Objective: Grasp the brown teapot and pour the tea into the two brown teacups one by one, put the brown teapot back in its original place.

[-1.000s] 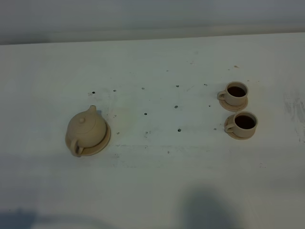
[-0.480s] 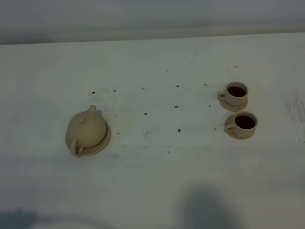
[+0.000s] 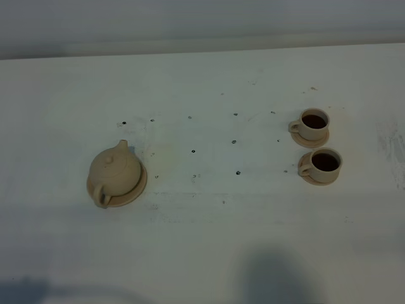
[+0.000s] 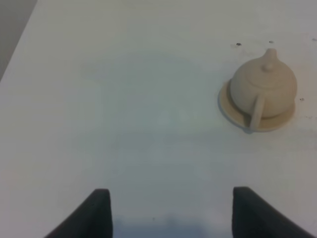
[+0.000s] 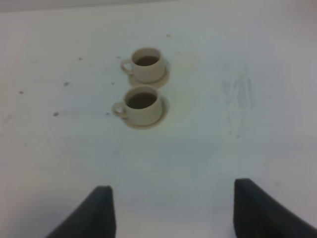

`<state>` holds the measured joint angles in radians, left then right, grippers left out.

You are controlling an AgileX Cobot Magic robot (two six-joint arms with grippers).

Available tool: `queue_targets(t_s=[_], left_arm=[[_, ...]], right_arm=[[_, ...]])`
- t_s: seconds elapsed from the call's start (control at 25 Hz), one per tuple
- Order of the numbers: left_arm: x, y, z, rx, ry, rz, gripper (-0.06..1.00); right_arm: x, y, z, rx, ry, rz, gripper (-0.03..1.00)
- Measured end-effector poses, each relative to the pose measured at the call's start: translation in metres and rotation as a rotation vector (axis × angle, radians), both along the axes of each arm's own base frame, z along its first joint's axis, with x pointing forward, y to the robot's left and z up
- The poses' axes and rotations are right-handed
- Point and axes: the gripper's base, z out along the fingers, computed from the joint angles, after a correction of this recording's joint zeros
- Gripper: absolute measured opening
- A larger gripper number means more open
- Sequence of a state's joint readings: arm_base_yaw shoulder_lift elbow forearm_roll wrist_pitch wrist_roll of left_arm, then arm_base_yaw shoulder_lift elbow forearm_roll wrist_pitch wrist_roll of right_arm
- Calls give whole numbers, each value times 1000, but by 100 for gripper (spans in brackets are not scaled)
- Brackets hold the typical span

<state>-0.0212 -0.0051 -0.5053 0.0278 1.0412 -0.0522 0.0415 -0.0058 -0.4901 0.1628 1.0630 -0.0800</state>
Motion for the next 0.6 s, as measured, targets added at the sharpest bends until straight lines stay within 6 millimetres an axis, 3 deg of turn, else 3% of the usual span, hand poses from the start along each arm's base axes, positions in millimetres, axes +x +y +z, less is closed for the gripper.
queue_targets(t_s=[0.6], left_arm=[[0,0,0,0,0,0,53]], right_arm=[[0,2,0,17,0,-23,54]])
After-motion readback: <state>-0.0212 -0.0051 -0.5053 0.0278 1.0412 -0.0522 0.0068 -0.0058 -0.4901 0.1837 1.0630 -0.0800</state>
